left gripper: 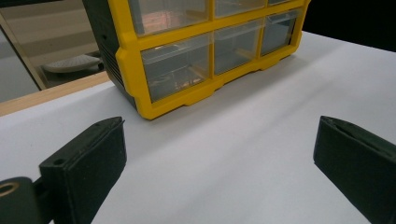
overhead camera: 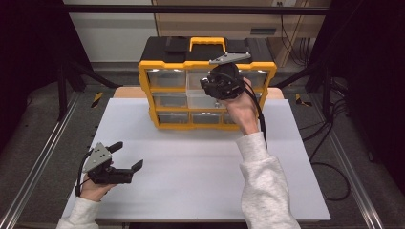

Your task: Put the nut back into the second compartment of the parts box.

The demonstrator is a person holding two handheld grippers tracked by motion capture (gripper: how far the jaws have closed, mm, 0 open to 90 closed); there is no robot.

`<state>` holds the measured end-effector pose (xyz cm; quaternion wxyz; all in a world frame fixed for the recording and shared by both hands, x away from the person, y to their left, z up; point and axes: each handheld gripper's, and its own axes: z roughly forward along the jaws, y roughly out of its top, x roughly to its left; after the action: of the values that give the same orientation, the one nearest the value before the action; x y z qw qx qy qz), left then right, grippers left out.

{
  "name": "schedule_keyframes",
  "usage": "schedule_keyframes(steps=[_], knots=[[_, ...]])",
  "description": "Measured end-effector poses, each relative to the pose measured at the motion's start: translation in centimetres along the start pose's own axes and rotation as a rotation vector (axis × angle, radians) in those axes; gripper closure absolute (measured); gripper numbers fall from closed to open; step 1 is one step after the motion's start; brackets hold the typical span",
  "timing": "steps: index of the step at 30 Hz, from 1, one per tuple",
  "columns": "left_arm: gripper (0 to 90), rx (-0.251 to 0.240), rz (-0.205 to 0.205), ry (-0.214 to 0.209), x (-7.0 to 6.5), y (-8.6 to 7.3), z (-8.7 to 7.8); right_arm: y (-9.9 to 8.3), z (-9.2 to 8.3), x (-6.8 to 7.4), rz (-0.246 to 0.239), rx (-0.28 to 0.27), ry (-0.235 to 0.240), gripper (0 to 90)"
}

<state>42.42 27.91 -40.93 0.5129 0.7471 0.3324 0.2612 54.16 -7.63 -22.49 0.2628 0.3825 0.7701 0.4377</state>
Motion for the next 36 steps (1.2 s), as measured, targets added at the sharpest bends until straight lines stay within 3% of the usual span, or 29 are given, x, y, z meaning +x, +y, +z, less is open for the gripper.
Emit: schedule_keyframes(steps=[16,20,23,32,36], knots=[[2.0,0.003,0.001,-0.001,0.0,0.0,0.1,0.0,0.6,-0.2,0.015,0.019,-0.022,69.1],[2.0,0.002,0.000,-0.001,0.0,0.0,0.1,0.0,0.5,-0.2,0.013,0.010,-0.014,64.4],[2.0,0.000,0.001,-0.001,0.0,0.0,0.0,0.0,0.3,-0.2,0.014,-0.012,-0.012,57.6],[2.0,0.003,0.004,-0.001,-0.1,0.0,0.0,-0.7,-1.8,0.2,-0.011,-0.136,0.021,22.9],[1.9,0.003,0.003,-0.001,-0.1,0.0,0.1,-1.4,-2.5,0.2,-0.018,-0.147,-0.007,11.5]])
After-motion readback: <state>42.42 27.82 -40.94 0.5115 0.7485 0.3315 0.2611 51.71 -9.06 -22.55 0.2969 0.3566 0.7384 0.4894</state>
